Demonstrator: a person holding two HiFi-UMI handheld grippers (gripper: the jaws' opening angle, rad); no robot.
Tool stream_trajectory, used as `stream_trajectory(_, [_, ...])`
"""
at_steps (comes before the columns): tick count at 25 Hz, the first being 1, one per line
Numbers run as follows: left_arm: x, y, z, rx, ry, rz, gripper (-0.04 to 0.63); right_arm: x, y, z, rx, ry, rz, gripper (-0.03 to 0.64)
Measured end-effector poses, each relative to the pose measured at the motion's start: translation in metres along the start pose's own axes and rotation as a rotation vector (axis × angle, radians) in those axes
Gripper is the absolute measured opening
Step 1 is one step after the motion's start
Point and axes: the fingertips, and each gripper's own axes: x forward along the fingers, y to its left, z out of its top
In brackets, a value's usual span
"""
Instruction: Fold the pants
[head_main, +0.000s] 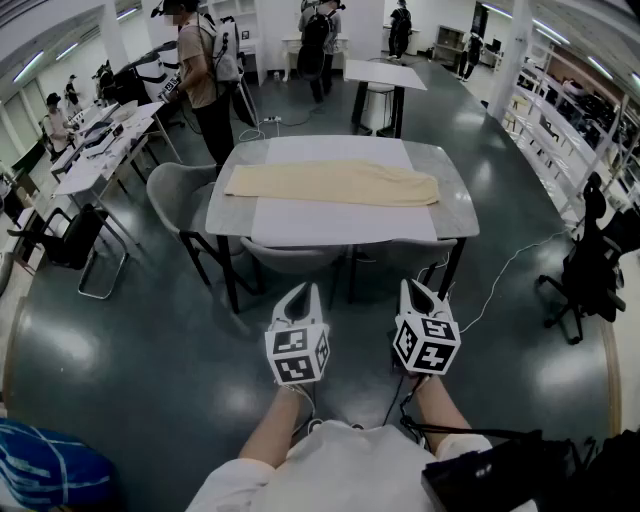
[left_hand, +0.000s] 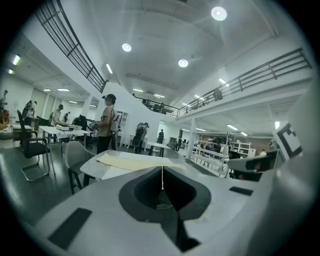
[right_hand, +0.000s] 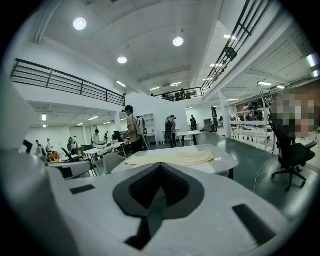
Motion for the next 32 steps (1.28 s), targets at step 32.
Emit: stream_trajectory(32, [0.081, 0.040, -0.025, 0.007, 0.084, -0.015, 0.009, 0.073, -0.029, -0.029, 0.098, 0.073, -0.095, -0.008])
